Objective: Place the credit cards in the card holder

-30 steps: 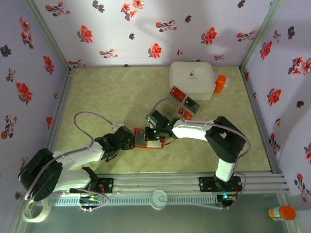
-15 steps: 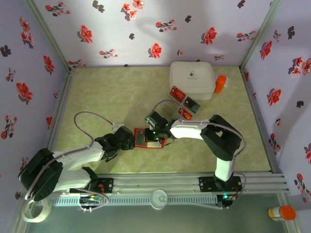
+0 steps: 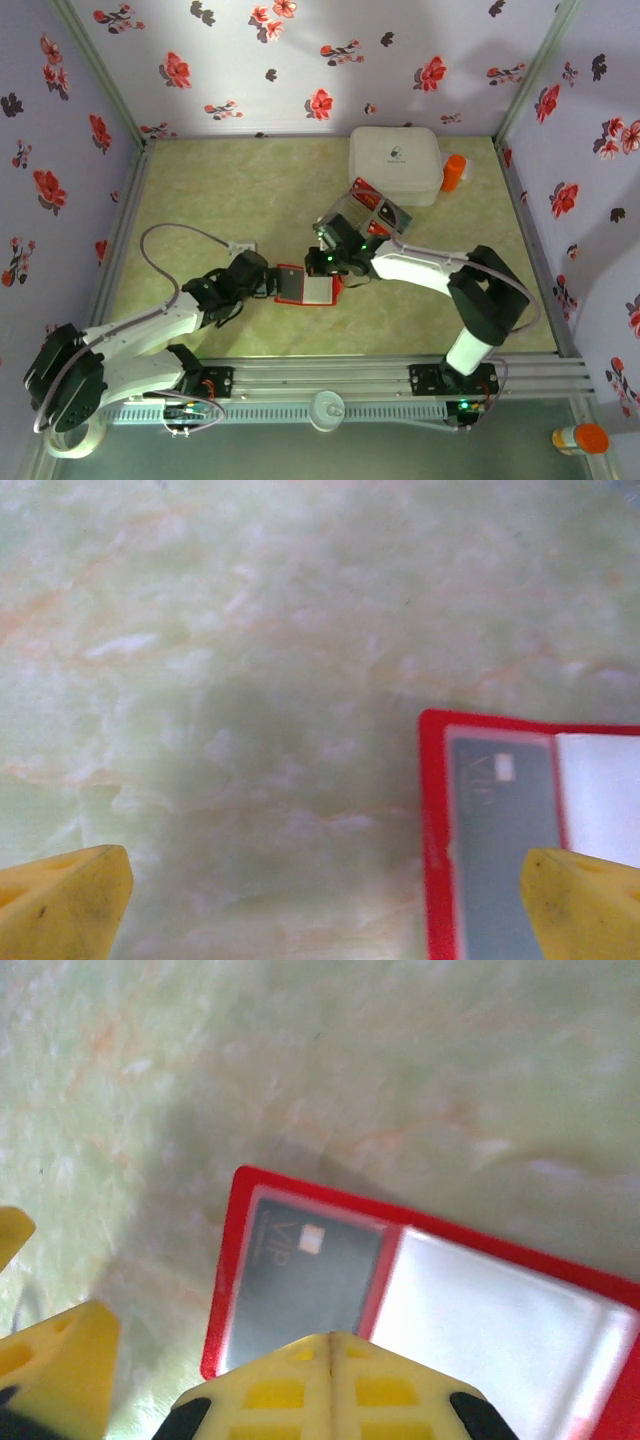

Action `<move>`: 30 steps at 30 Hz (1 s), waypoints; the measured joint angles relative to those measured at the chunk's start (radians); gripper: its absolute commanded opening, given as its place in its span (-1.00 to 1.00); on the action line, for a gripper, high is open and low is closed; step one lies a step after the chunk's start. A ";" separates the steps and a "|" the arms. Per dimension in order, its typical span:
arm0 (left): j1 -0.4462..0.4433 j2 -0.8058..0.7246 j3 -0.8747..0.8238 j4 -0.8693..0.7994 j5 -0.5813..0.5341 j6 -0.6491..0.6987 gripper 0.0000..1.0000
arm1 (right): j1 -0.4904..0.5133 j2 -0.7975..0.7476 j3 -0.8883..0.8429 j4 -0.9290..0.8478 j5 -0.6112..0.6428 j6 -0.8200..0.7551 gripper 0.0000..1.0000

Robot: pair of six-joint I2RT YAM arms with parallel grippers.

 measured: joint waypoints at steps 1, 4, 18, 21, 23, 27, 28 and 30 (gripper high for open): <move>0.000 -0.001 0.009 0.000 0.008 0.000 1.00 | -0.014 -0.013 -0.011 -0.001 0.001 -0.002 -0.92; -0.003 0.000 0.033 0.001 0.032 0.000 1.00 | -0.061 -0.034 -0.047 -0.006 0.001 -0.009 -0.92; -0.080 0.177 0.095 0.060 0.068 -0.001 1.00 | -0.084 -0.001 -0.066 -0.026 -0.030 -0.021 -0.93; -0.085 0.204 0.095 0.075 0.070 -0.001 1.00 | -0.079 0.018 -0.066 -0.021 -0.033 -0.021 -0.93; -0.089 0.218 0.095 0.083 0.070 -0.001 1.00 | -0.075 0.034 -0.066 -0.021 -0.033 -0.021 -0.94; -0.095 0.239 0.095 0.104 0.070 -0.001 1.00 | -0.069 0.062 -0.066 -0.022 -0.033 -0.021 -0.94; -0.095 0.244 0.095 0.106 0.070 -0.001 1.00 | -0.068 0.065 -0.065 -0.022 -0.033 -0.021 -0.94; -0.096 0.254 0.095 0.113 0.070 -0.001 1.00 | -0.068 0.069 -0.063 -0.022 -0.033 -0.021 -0.94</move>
